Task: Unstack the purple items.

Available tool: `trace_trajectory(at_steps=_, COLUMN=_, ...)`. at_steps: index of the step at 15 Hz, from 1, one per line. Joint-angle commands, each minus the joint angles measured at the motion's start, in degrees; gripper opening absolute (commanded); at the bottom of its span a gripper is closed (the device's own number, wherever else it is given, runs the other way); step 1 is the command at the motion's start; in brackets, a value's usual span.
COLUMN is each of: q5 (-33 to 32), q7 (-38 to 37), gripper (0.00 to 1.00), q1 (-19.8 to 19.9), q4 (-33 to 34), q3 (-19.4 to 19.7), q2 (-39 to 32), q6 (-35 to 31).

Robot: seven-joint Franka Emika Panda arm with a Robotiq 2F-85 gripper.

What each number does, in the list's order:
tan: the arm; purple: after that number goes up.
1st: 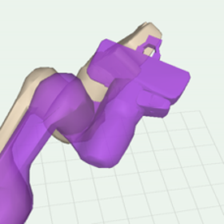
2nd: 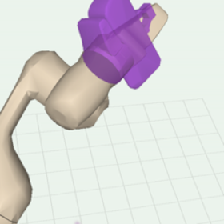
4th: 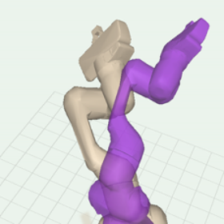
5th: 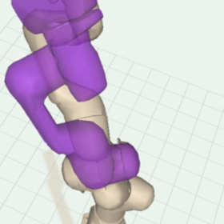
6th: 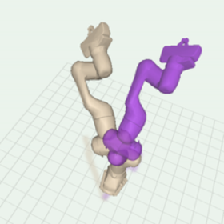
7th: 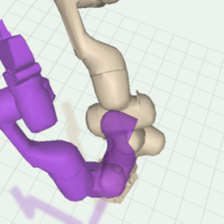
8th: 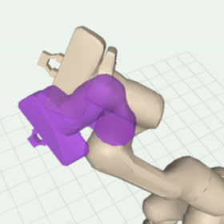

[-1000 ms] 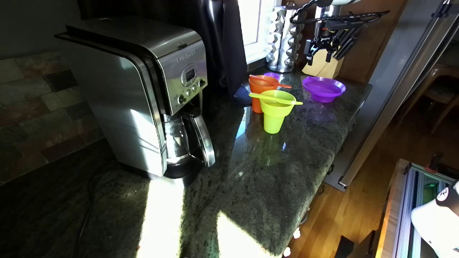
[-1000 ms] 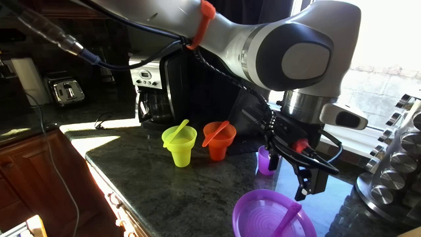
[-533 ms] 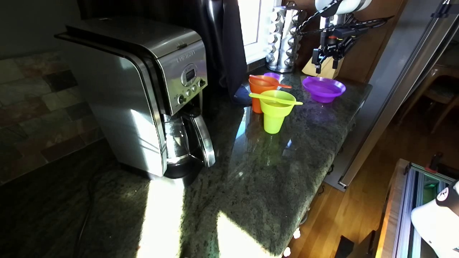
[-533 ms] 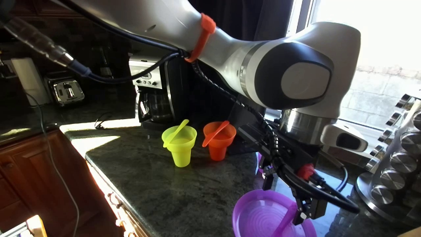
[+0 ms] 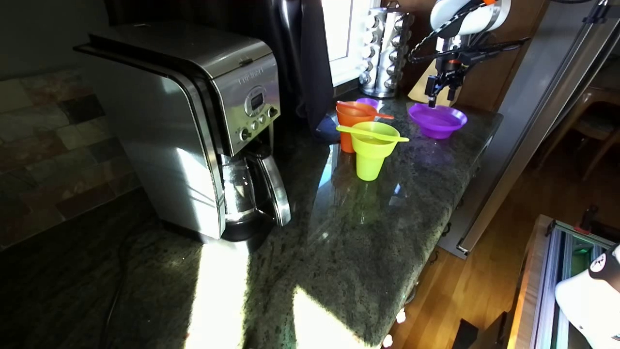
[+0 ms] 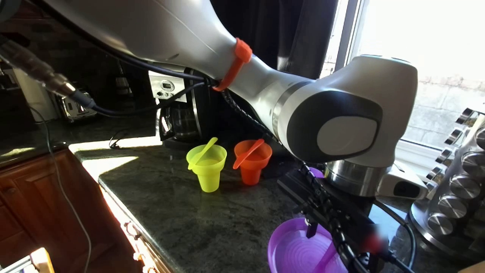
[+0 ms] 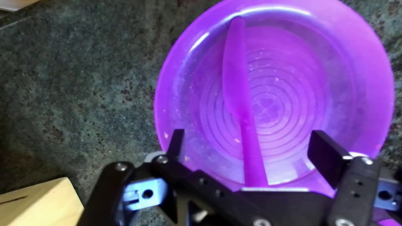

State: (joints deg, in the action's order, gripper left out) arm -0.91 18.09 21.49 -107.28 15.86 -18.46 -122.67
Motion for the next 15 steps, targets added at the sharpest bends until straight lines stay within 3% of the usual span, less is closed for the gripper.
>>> trace_trajectory(at_steps=1, q5=2.7, q7=4.0, gripper=1.00, q1=1.7, q4=-1.8, q3=-1.3, q2=-0.3, q6=-2.9)
trace_trajectory(at_steps=10, q5=9.2, q7=9.9, gripper=0.99, q1=3.5, q4=-1.1, q3=-3.1, q2=-1.6, q6=-3.0)
trace_trajectory(at_steps=15, q5=9.6, q7=10.9, gripper=0.86, q1=4.0, q4=-0.8, q3=-3.0, q2=-2.0, q6=-2.9)
